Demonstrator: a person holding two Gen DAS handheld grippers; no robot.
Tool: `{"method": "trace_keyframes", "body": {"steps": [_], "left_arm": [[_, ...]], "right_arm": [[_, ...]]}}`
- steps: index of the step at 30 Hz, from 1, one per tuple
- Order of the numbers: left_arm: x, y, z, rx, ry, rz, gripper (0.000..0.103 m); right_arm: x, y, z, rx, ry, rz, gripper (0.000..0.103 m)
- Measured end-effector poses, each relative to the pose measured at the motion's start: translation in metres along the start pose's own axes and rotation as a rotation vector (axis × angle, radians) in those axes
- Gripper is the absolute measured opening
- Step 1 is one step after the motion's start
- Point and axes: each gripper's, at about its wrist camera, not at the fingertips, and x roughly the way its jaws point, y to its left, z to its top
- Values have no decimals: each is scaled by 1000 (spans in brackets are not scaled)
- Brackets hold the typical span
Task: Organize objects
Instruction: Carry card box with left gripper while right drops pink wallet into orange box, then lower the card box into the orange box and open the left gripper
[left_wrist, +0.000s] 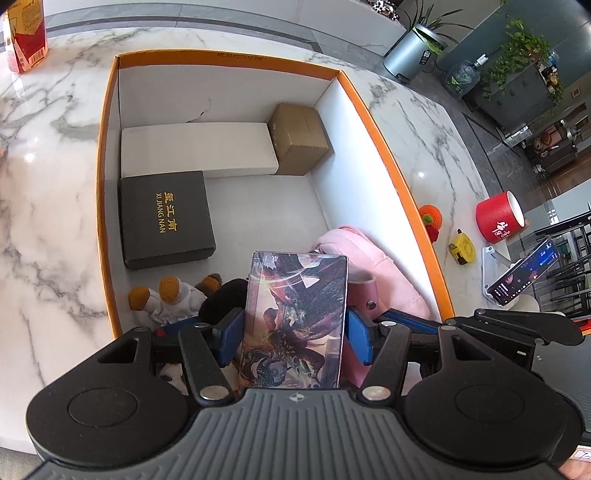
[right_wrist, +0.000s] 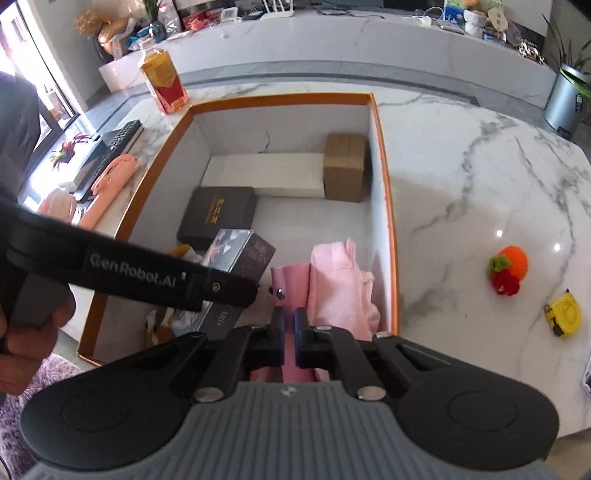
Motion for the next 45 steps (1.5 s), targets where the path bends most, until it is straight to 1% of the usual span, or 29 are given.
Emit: {"method": "trace_keyframes", "body": {"steps": [5, 9, 11, 12, 16, 19, 21, 23, 28, 33, 35, 39, 45], "left_arm": [[1, -1, 1, 11, 7, 2, 68], [-3, -8, 5, 79, 8, 14, 68], [-7, -13, 8, 133, 5, 15, 68], [-9, -16, 10, 170, 2, 21, 68], [-18, -32, 23, 338, -18, 63, 68], [-23, -45, 35, 491, -34, 112, 68], [-21, -52, 41, 610, -30, 146, 69], [-15, -57, 47, 702, -8, 165, 69], [12, -66, 53, 893, 45, 192, 69], [45, -69, 52, 1034, 99, 214, 69], [57, -68, 52, 1073, 116, 213, 69], [75, -64, 54, 1119, 157, 212, 69], [89, -51, 56, 1147, 199, 206, 69]], "right_arm": [[3, -6, 1, 13, 13, 32, 4], [3, -11, 5, 24, 39, 77, 5], [-3, -15, 6, 20, 21, 106, 7], [-9, -15, 8, 10, 0, 109, 9], [-28, -22, 21, -16, -80, 92, 9], [-32, -30, 34, -33, -113, 65, 9], [-30, -33, 42, -57, -125, 52, 10], [-26, -34, 48, -90, -130, 54, 9], [-8, -38, 60, -148, -111, 34, 9], [6, -37, 67, -221, -93, 30, 9], [12, -35, 69, -251, -83, 21, 9], [24, -33, 75, -285, -63, 24, 9], [42, -26, 84, -335, -40, 26, 9]]}}
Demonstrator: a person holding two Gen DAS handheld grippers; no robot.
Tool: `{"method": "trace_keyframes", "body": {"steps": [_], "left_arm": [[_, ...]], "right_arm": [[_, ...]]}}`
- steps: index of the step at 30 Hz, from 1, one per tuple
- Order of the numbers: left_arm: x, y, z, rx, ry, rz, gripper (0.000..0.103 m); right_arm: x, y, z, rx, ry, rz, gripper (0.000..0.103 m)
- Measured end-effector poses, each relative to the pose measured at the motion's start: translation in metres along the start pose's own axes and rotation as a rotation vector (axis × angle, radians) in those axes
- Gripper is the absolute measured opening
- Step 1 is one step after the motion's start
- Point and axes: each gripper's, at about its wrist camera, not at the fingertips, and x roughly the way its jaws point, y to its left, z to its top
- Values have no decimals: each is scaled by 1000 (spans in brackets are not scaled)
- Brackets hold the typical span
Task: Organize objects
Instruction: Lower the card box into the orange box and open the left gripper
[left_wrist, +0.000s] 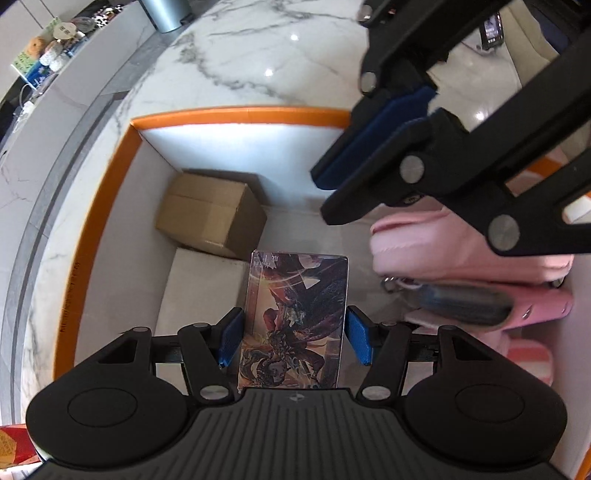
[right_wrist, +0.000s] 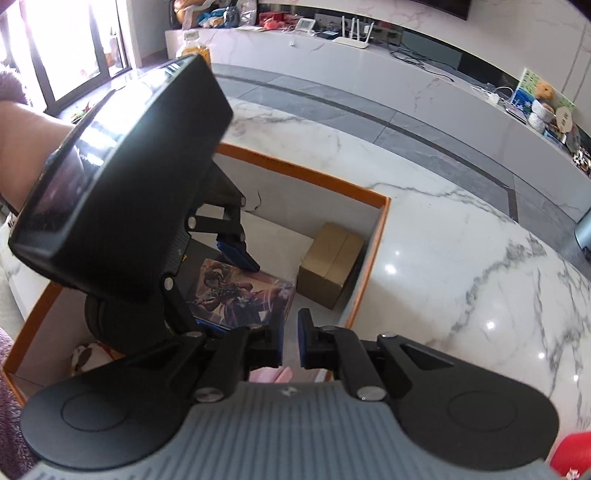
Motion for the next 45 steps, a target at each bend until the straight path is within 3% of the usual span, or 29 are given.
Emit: {"method": "trace_keyframes", "body": {"steps": [8, 16, 20, 25, 28, 32, 45], "left_arm": [[6, -1, -6, 20, 6, 1, 72], [-14, 3, -23, -96, -61, 28, 69], [-45, 6, -36, -264, -136, -41, 65], [-80, -1, -47, -434, -267, -202, 64], [-82, -15, -42, -499, -298, -273, 56], [-69, -29, -27, -516, -265, -256, 33], [-51, -32, -31, -573, -260, -236, 20]], "right_arm": [[11, 1, 3, 5, 23, 3, 9], [-1, 2, -1, 17, 17, 9, 9], [-12, 3, -5, -11, 24, 8, 9], [-17, 7, -12, -85, 76, 48, 9], [-24, 14, -18, -147, 94, 57, 9], [-35, 24, -26, -199, 121, 76, 9], [-29, 42, -50, -219, 322, 119, 2]]}}
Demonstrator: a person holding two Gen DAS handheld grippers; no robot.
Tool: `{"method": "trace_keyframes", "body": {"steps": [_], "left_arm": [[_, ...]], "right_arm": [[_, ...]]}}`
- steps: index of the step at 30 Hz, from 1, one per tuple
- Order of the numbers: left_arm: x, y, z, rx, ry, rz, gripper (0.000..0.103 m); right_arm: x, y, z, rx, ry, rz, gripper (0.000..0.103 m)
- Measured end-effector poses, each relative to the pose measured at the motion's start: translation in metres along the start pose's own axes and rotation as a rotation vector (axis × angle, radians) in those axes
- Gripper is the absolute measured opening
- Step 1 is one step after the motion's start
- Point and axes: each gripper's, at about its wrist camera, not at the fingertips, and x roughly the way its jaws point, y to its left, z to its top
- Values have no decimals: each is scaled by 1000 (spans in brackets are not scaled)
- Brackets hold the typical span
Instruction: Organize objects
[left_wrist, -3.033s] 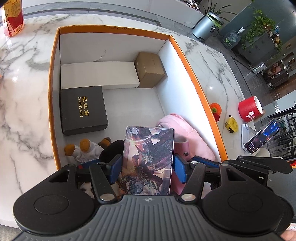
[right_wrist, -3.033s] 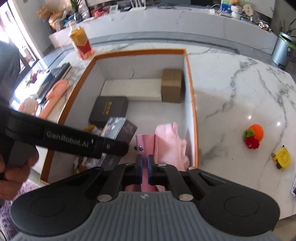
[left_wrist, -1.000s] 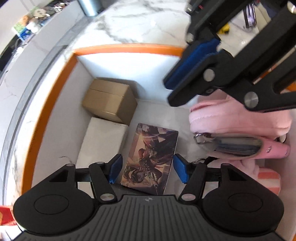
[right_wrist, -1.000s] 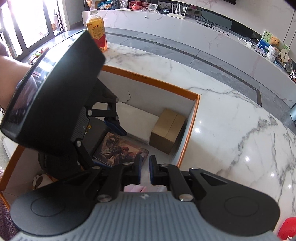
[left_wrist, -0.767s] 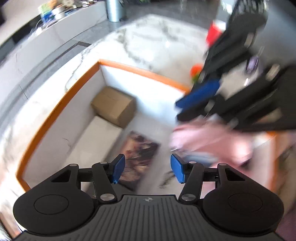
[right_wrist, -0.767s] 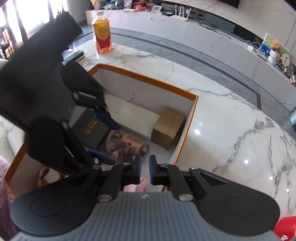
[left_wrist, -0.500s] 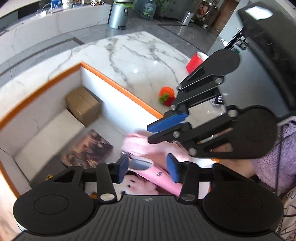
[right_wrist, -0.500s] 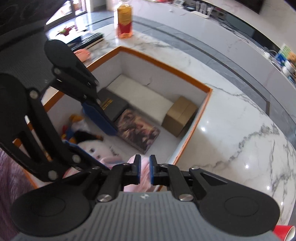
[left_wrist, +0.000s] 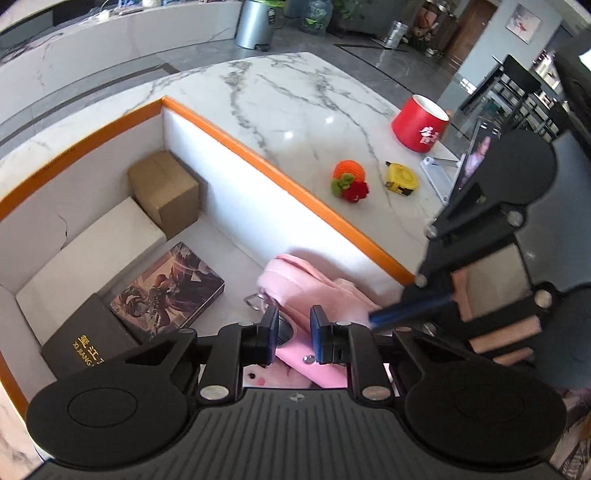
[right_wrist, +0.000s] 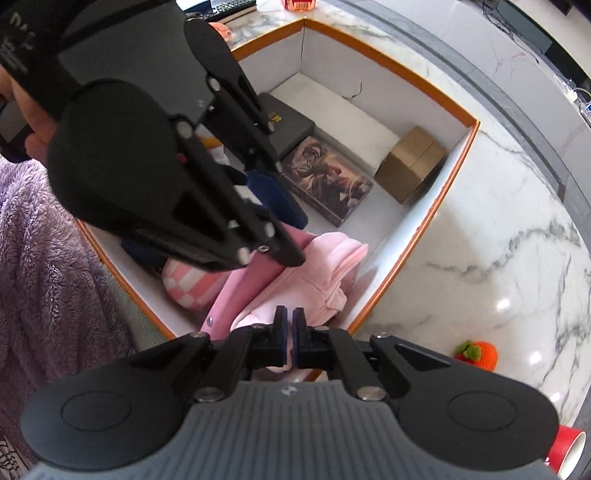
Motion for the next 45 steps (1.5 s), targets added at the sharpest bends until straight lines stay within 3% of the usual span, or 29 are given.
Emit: {"method": "trace_keyframes", "body": {"steps": [9, 14, 21, 28, 34, 39, 45], "left_arm": [[14, 11, -5, -71, -5, 1, 19], [-13, 15, -3, -134, -72, 29, 26], [-26, 6, -13, -247, 15, 65, 26], [-11, 8, -10, -321, -15, 86, 22], [1, 14, -1, -494, 42, 125, 21], [6, 7, 7, -442, 104, 216, 22], [2, 11, 7, -459, 158, 225, 22]], "right_arm": [[13, -5, 1, 57, 21, 16, 1], [11, -8, -1, 74, 8, 20, 1], [7, -12, -6, 105, -4, 17, 1], [4, -10, -10, 116, -16, 2, 0], [4, -17, -11, 155, -28, 16, 0], [3, -18, -10, 183, -27, 18, 0], [0, -11, -12, 149, -24, -20, 0]]}}
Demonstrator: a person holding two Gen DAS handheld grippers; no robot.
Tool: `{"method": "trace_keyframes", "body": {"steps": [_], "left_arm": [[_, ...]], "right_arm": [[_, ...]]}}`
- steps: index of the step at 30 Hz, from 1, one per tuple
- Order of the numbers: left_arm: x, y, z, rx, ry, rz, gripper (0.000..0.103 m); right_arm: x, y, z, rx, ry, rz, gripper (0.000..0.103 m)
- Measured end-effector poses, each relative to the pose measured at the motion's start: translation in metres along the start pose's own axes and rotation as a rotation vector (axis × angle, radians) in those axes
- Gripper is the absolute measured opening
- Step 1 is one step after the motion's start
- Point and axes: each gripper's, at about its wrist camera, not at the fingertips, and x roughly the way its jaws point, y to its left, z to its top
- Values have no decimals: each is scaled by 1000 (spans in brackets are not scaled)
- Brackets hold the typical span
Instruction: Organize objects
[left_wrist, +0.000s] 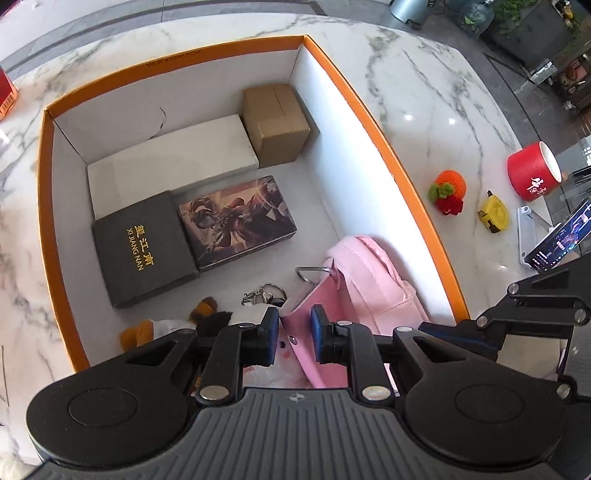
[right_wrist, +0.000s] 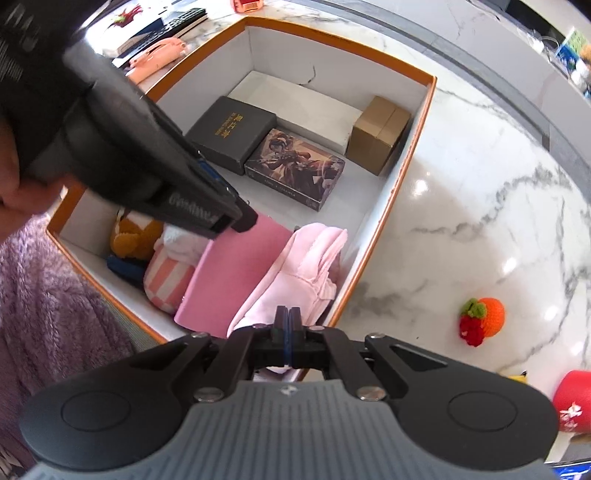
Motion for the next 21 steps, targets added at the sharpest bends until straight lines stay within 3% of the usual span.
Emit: {"method": "trace_keyframes", "body": {"steps": [3, 9, 14, 18, 21], "left_arm": [[5, 1, 3, -52, 1, -17, 21], [20, 14, 8, -239, 16, -120, 21], [32, 15, 7, -276, 18, -115, 22], [24, 8, 3, -225, -6, -104, 24], [11, 0, 0, -168, -57, -57, 45]], "right_arm": [[0, -5, -1, 26, -8, 27, 0], [5, -10, -3, 77, -33, 72, 0], [7, -5, -2, 69, -44, 70, 0], [-1, -4, -5, 61, -79, 66, 3], [-11, -5, -12, 71, -116, 67, 11]]}}
